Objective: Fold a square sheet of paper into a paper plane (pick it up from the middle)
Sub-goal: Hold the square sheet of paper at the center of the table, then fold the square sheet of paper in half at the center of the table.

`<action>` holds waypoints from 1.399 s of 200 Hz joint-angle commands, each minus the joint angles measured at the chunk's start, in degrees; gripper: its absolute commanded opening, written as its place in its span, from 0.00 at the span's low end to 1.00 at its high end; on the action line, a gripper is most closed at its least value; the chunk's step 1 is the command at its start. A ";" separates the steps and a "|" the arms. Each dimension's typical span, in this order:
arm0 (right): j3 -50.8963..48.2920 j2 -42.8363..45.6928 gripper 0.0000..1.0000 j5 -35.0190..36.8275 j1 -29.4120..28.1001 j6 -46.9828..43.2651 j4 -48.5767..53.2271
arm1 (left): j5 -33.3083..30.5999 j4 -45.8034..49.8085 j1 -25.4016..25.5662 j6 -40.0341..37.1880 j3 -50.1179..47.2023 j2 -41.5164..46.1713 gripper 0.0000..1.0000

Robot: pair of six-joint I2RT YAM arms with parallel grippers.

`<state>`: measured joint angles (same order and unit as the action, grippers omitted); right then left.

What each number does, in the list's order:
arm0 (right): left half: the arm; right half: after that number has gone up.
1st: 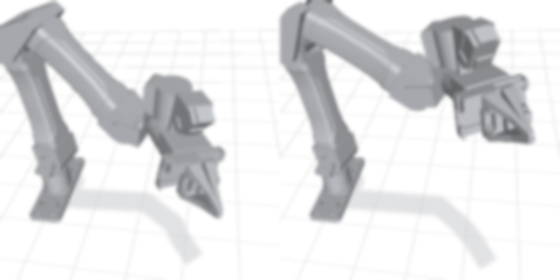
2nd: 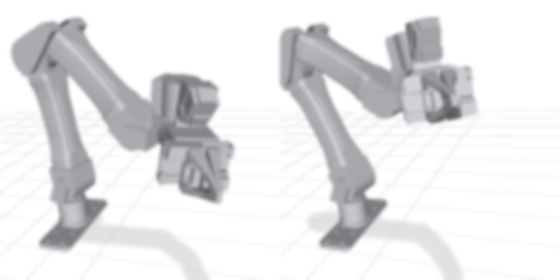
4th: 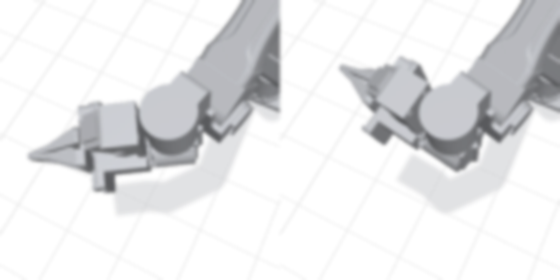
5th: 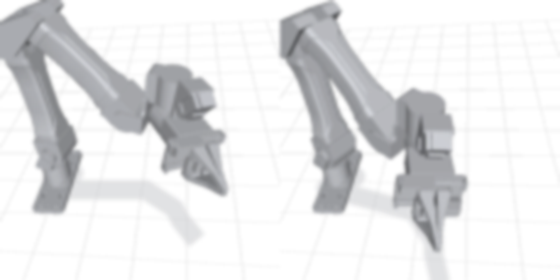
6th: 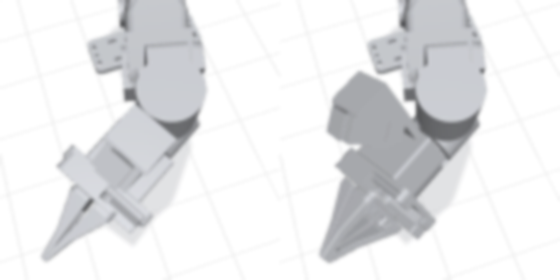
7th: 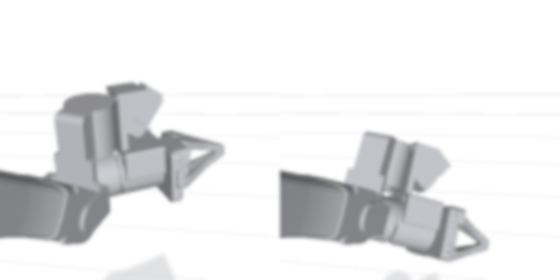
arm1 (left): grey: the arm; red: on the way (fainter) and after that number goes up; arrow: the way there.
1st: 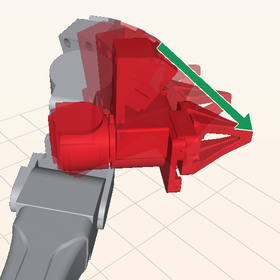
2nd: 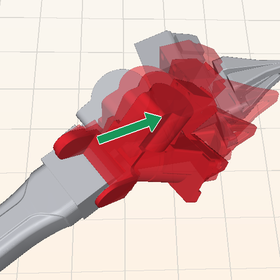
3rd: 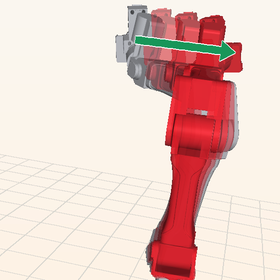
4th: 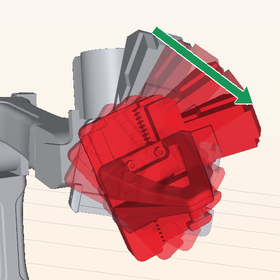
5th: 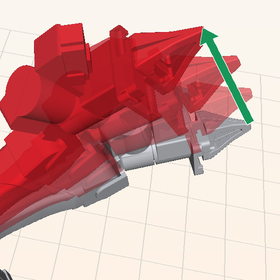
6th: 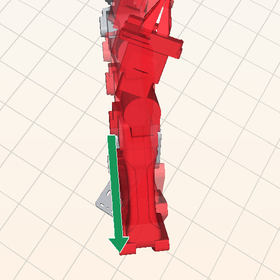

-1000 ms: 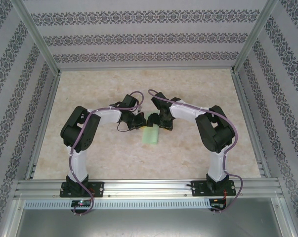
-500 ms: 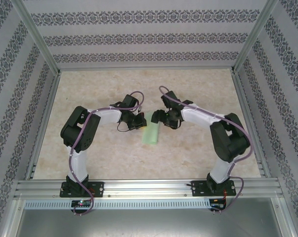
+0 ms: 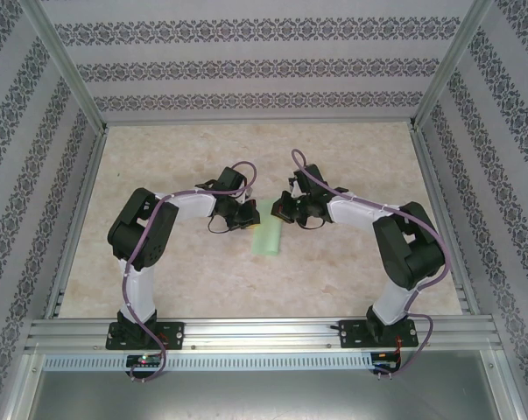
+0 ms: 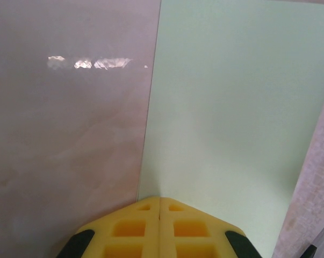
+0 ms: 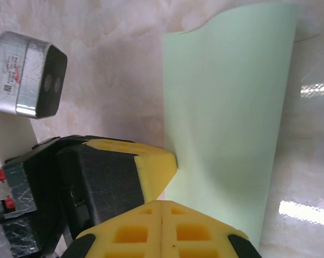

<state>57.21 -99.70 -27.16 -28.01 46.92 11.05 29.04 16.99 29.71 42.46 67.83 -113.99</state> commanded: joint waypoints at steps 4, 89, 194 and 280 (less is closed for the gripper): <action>-0.15 -0.19 0.00 -2.20 -0.38 0.27 -2.52 | -3.25 4.45 0.47 -1.28 0.11 -2.20 0.00; 0.31 0.09 0.00 -2.81 -0.29 0.73 -2.25 | -3.68 4.97 0.36 -1.70 -0.02 -1.93 0.00; -1.45 -3.89 0.00 -0.97 -0.05 -0.24 -2.04 | -3.76 4.98 0.41 -2.00 -0.30 -2.20 0.00; -6.15 -7.13 0.03 -0.19 0.54 -2.95 -4.12 | -3.54 5.24 0.48 -2.59 -0.25 -2.63 0.00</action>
<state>52.82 -105.41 -28.77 -27.97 46.09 8.03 28.84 17.45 29.76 41.34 68.10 -114.08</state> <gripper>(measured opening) 0.041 0.061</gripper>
